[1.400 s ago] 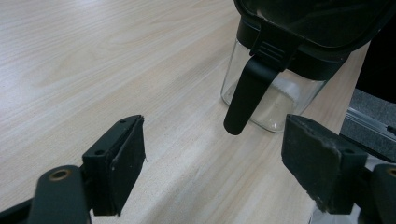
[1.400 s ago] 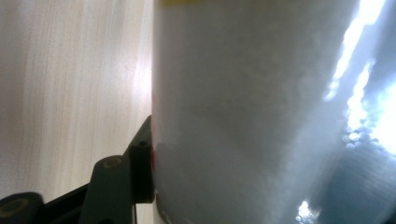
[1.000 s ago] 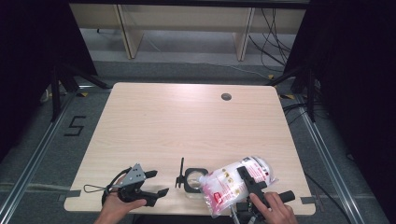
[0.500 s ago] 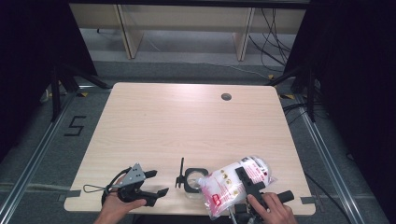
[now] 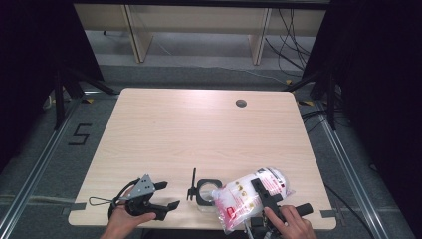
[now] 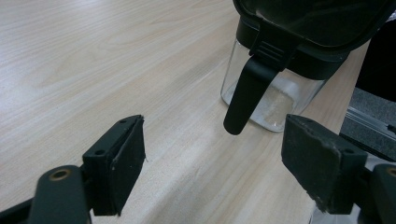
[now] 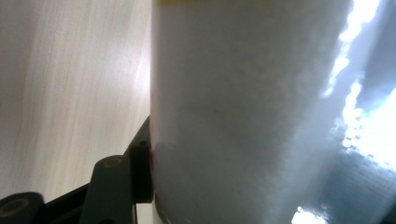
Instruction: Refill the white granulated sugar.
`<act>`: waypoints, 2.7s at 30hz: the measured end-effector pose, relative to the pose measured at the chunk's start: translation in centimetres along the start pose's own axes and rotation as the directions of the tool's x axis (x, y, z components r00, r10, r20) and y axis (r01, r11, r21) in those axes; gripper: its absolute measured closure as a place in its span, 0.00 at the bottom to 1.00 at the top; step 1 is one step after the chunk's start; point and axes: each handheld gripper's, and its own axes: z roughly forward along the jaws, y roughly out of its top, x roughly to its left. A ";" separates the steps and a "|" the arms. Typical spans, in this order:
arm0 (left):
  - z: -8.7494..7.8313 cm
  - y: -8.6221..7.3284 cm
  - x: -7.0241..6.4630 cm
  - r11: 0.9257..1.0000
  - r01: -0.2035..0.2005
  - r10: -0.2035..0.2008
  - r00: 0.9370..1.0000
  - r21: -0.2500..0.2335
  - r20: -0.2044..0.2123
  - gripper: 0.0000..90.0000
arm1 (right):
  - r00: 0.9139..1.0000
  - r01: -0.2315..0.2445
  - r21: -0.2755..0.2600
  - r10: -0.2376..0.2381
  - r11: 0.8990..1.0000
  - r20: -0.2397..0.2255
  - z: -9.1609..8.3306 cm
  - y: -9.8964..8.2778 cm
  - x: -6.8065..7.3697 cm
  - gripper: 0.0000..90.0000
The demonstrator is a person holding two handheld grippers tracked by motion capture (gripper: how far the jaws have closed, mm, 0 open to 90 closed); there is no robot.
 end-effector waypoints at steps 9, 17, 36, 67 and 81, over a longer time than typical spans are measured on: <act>0.0 0.0 -0.1 1.000 0.021 -0.021 1.000 -0.001 -0.003 0.24 | 1.000 0.027 0.025 -0.028 0.999 0.012 -0.2 0.0 0.1 0.49; 0.0 -0.1 -0.1 1.000 0.019 -0.018 1.000 0.004 -0.008 0.24 | 0.998 0.058 0.006 -0.059 0.998 0.038 -0.2 0.1 -0.1 0.49; 0.1 0.0 0.0 1.000 0.000 0.000 1.000 -0.001 0.000 0.24 | 0.999 0.050 0.005 -0.050 0.999 0.022 -0.1 -0.2 -0.2 0.49; 0.1 -0.1 -0.1 1.000 0.018 -0.018 1.000 0.004 -0.006 0.24 | 0.998 0.054 0.007 -0.054 0.999 0.043 -0.3 -0.1 -0.1 0.49; 0.0 -0.1 -0.2 1.000 0.018 -0.018 1.000 0.003 -0.002 0.24 | 0.995 0.088 -0.002 -0.088 0.996 0.044 -0.3 0.0 -0.3 0.49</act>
